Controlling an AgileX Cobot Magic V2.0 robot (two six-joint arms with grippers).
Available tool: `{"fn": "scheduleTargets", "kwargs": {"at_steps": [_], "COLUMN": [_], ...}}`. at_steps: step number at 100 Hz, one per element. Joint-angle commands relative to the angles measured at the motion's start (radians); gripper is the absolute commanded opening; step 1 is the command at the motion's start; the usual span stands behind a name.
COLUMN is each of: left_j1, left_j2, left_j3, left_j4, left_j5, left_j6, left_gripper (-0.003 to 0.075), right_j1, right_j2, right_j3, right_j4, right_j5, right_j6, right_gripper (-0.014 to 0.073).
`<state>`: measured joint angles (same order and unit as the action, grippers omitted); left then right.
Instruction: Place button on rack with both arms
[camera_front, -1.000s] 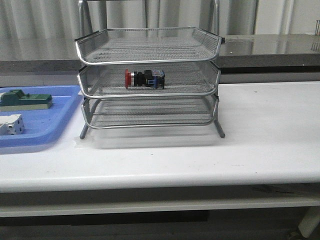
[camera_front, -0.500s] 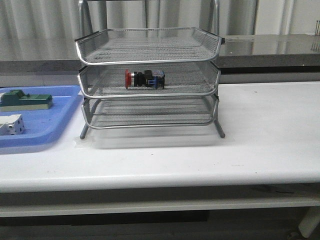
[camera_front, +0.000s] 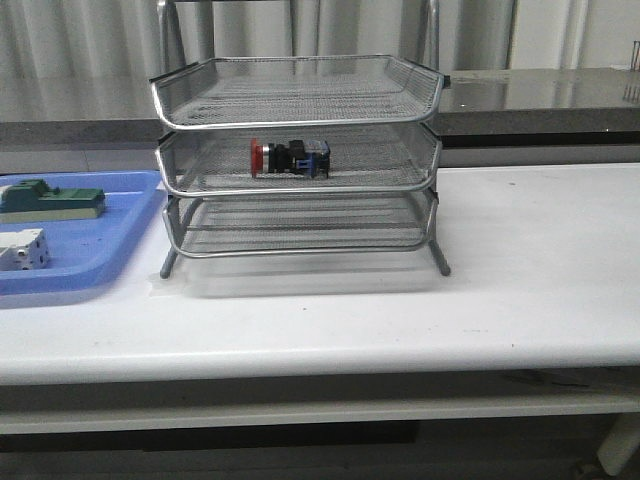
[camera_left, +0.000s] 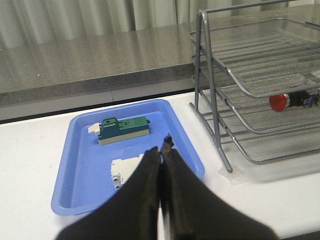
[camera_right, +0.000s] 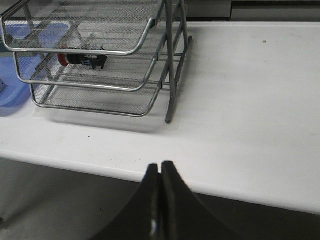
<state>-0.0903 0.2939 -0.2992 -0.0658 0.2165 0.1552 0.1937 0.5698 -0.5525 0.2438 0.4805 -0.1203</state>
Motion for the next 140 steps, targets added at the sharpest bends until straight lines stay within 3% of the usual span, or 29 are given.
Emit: {"fn": "scheduleTargets", "kwargs": {"at_steps": [1, 37, 66, 94, 140], "left_j1": [0.002, 0.002, 0.002, 0.002, 0.002], "left_j2": [0.005, 0.005, 0.005, 0.005, 0.005], "left_j3": [-0.026, -0.026, -0.026, -0.026, -0.026], "left_j4": [-0.011, -0.011, -0.011, -0.011, -0.011], "left_j5": [-0.085, -0.085, -0.085, -0.085, -0.085], "left_j6": [-0.009, -0.009, -0.009, -0.009, -0.009], "left_gripper": [-0.0021, -0.0021, -0.0021, -0.0021, -0.0021], "right_j1": [-0.007, -0.007, -0.007, -0.039, -0.085], "right_j2": [-0.002, -0.044, -0.196, -0.386, -0.6], "right_j3": [-0.026, -0.025, 0.096, 0.299, 0.438], "right_j4": [-0.003, -0.066, -0.256, -0.261, -0.261], "right_j5": [-0.064, -0.065, -0.18, -0.302, -0.322], "right_j6": [-0.01, 0.009, 0.186, 0.194, 0.194], "right_gripper": [-0.006, -0.006, -0.006, -0.006, -0.006]}}
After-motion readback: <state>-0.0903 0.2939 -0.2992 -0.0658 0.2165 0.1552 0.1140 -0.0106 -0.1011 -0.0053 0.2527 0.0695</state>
